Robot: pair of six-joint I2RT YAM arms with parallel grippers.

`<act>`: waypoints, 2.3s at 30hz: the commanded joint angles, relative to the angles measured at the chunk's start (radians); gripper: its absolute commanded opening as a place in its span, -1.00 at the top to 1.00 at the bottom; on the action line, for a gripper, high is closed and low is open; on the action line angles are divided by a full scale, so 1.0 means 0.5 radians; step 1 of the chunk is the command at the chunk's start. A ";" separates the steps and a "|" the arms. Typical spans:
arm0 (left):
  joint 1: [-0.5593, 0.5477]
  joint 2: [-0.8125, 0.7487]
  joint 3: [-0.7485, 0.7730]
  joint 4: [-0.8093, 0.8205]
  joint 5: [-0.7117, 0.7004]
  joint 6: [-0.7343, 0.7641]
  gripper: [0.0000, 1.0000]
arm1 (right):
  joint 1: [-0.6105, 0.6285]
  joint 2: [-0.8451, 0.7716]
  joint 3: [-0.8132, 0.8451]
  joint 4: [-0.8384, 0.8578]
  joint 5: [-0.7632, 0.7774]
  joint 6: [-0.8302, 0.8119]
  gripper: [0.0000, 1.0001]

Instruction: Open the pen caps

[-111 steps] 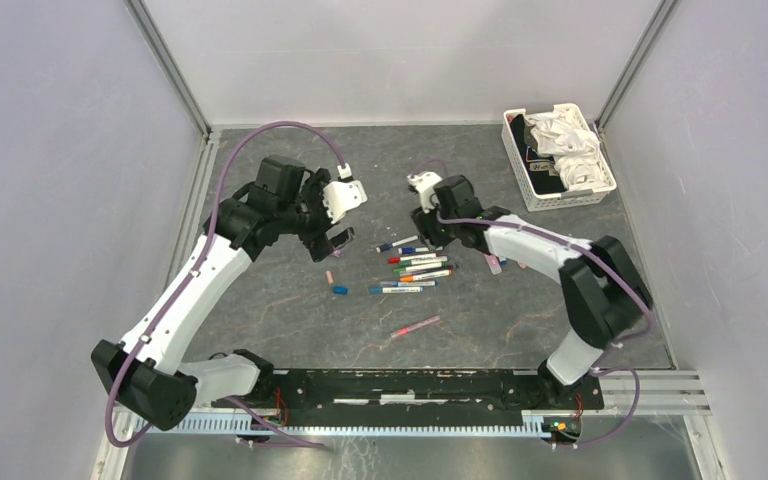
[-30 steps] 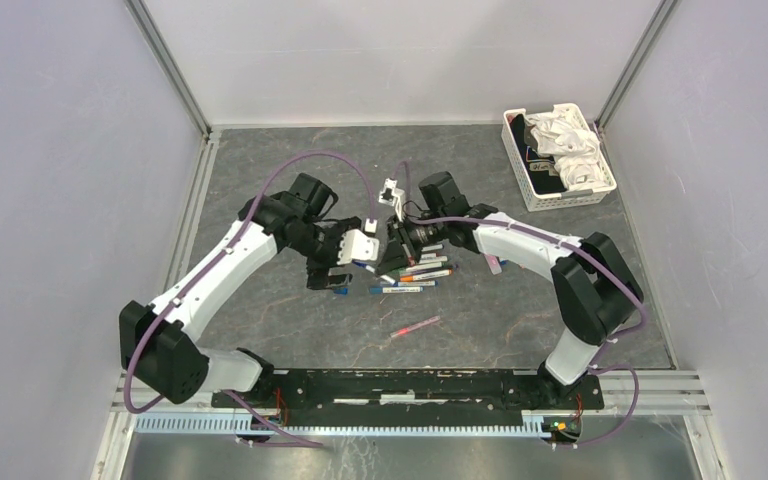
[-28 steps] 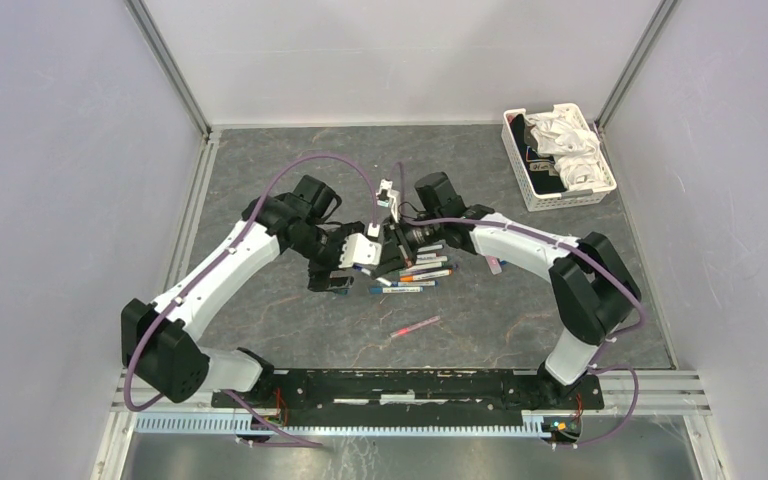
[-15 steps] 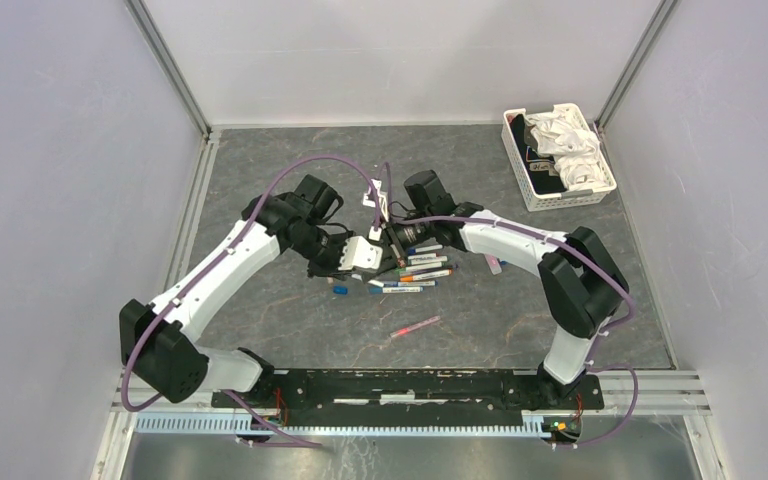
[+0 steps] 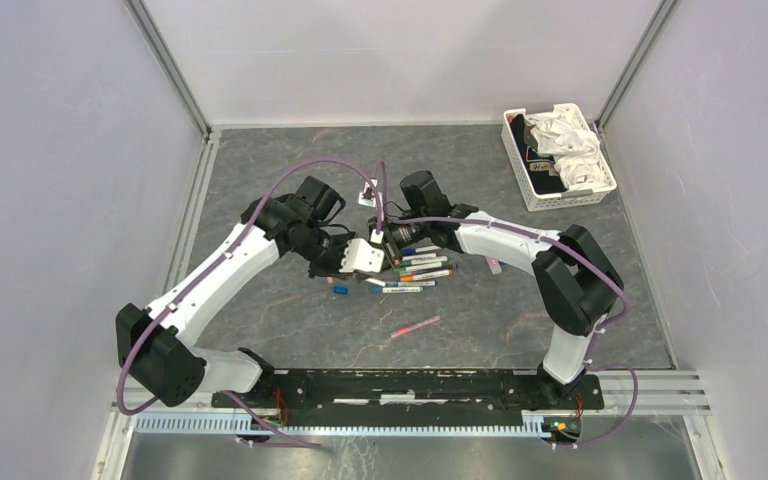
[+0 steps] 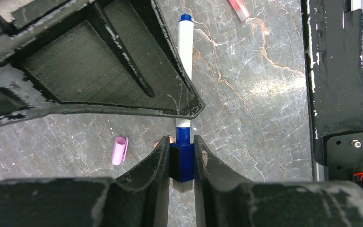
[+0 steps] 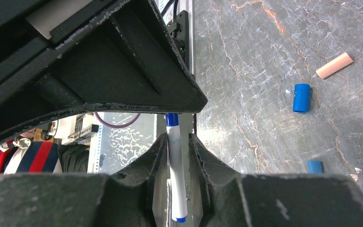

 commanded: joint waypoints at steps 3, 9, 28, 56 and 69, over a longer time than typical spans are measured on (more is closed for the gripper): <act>-0.006 -0.066 0.000 0.140 -0.077 -0.026 0.96 | 0.014 0.007 0.086 -0.162 -0.024 -0.188 0.52; -0.006 -0.058 -0.031 0.199 -0.205 -0.035 0.96 | 0.012 -0.024 0.078 -0.201 -0.018 -0.235 1.00; 0.527 -0.056 -0.148 0.275 -0.469 0.421 0.96 | -0.199 -0.260 -0.055 -0.688 0.286 -0.585 1.00; 0.247 0.729 -0.352 1.091 -0.622 -0.525 0.95 | -1.059 -0.379 -0.474 -0.365 2.458 -0.477 1.00; 0.226 0.641 -0.276 1.037 -0.599 -0.645 -0.04 | -1.059 -0.117 -0.393 -0.362 2.431 -0.509 0.59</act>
